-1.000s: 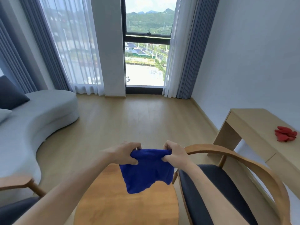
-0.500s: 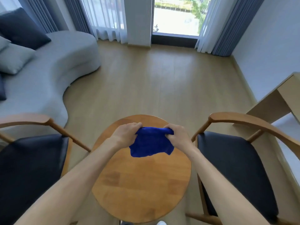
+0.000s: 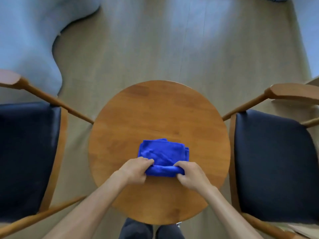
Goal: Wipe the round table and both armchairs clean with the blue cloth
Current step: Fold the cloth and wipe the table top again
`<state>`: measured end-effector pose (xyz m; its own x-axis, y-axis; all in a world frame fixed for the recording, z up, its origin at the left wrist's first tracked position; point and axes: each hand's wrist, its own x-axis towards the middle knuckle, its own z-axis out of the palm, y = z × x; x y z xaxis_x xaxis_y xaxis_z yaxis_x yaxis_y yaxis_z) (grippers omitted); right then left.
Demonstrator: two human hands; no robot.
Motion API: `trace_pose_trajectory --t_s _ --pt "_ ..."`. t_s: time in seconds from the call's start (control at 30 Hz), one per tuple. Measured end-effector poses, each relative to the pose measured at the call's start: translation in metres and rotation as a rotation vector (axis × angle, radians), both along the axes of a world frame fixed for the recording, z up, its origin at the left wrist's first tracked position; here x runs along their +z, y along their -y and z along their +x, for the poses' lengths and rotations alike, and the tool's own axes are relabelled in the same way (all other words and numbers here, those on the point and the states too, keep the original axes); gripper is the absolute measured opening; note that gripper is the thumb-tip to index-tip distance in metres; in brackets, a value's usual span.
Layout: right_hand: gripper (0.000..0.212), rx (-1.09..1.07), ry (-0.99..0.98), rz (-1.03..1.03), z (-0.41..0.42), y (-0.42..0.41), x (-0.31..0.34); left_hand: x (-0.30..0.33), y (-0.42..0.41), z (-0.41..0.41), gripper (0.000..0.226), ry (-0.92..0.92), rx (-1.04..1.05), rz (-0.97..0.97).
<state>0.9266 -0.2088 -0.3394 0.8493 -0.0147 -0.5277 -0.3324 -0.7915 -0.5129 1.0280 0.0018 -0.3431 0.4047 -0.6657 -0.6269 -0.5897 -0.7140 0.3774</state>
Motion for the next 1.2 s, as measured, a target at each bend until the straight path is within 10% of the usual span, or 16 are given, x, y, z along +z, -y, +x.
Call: trace_pose_trajectory --t_s 0.17,0.27,0.37,0.5,0.73,0.93,1.2 --pt "0.030 -0.298 0.041 -0.044 0.040 0.009 -0.006 -0.003 0.016 0.052 0.030 0.062 0.237 -0.162" --pt "0.051 -0.118 0.269 -0.359 0.056 0.004 -0.013 -0.016 0.024 0.067 0.041 0.218 0.319 -0.189" --pt "0.051 0.246 0.595 -0.230 0.060 -0.009 -0.026 -0.030 0.019 0.070 0.037 0.324 0.424 -0.212" --pt "0.061 0.593 0.511 -0.271 0.058 -0.023 -0.057 -0.044 -0.003 0.081 0.027 0.451 0.534 -0.249" --pt "0.057 0.283 0.560 -0.384 0.027 0.008 -0.085 -0.072 -0.038 0.105 0.059 0.485 0.553 0.027" --pt "0.069 -0.552 0.375 -0.477 0.155 -0.006 -0.085 -0.086 -0.043 0.110 0.051 0.506 0.628 0.030" --pt "0.054 0.419 0.610 -0.124 0.015 -0.144 -0.093 -0.074 -0.043 0.126 0.044 0.603 0.791 -0.097"
